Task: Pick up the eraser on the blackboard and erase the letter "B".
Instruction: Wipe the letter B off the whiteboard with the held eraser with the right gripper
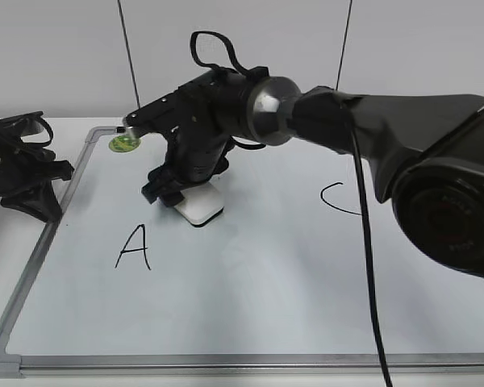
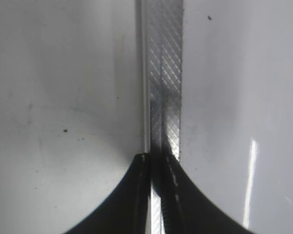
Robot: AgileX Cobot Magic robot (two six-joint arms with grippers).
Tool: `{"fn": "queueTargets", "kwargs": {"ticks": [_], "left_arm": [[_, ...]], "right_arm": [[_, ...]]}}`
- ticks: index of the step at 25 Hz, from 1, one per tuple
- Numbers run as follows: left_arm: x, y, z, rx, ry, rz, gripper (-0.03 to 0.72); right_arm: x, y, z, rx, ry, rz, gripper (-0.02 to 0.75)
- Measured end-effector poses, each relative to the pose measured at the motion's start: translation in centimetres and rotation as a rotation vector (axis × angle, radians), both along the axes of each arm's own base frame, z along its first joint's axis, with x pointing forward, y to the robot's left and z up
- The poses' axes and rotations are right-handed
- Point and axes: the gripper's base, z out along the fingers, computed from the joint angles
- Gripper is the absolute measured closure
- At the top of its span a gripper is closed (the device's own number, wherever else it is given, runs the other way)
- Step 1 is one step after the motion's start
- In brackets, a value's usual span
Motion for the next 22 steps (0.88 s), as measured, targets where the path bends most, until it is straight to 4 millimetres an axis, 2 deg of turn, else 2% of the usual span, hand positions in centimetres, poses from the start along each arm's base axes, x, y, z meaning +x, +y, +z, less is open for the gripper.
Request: {"fn": "queueTargets", "kwargs": {"ticks": [11, 19, 22], "left_arm": [[0.0, 0.0, -0.1, -0.003, 0.002, 0.002, 0.642], [0.0, 0.0, -0.1, -0.005, 0.002, 0.003, 0.642], [0.0, 0.0, -0.1, -0.005, 0.002, 0.003, 0.642]], "right_arm": [[3.3, -5.1, 0.1, -0.04, -0.009, -0.217, 0.205], [3.4, -6.1, 0.9, -0.089, -0.012, -0.238, 0.205], [2.9, -6.8, 2.8, -0.106, 0.003, -0.257, 0.205]]}}
